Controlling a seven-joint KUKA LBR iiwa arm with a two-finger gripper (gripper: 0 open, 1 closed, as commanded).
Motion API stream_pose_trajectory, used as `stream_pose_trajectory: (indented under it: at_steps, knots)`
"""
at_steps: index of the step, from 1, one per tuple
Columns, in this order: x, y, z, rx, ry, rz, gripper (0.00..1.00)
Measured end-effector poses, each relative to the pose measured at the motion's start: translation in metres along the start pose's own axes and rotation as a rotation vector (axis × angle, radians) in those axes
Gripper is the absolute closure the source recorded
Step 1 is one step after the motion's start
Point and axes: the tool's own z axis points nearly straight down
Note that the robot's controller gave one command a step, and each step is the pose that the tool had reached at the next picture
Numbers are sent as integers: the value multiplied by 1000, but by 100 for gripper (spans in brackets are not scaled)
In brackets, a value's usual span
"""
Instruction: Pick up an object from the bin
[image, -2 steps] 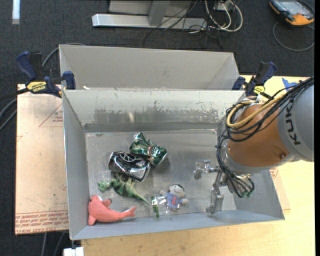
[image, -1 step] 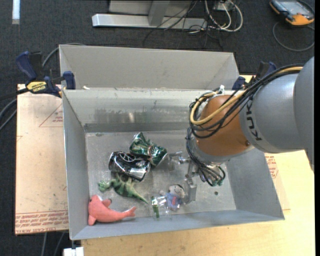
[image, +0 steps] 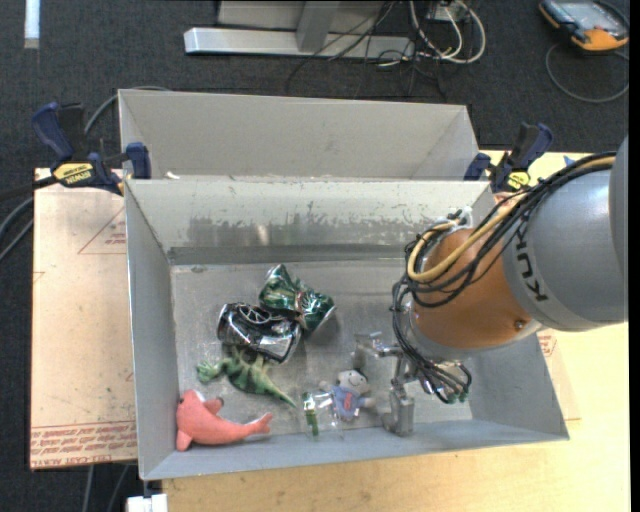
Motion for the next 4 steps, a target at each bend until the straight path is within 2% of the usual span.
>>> stream_pose_trajectory:
  at_steps: [1,2,3,4]
  knots:
    - [-13,22,-1,-1,0,-157,0]
    - [-21,46,0,-1,-4,-19,100]
    - [-21,46,0,-1,-4,-19,100]
    - [-25,46,-37,-1,-9,-7,100]
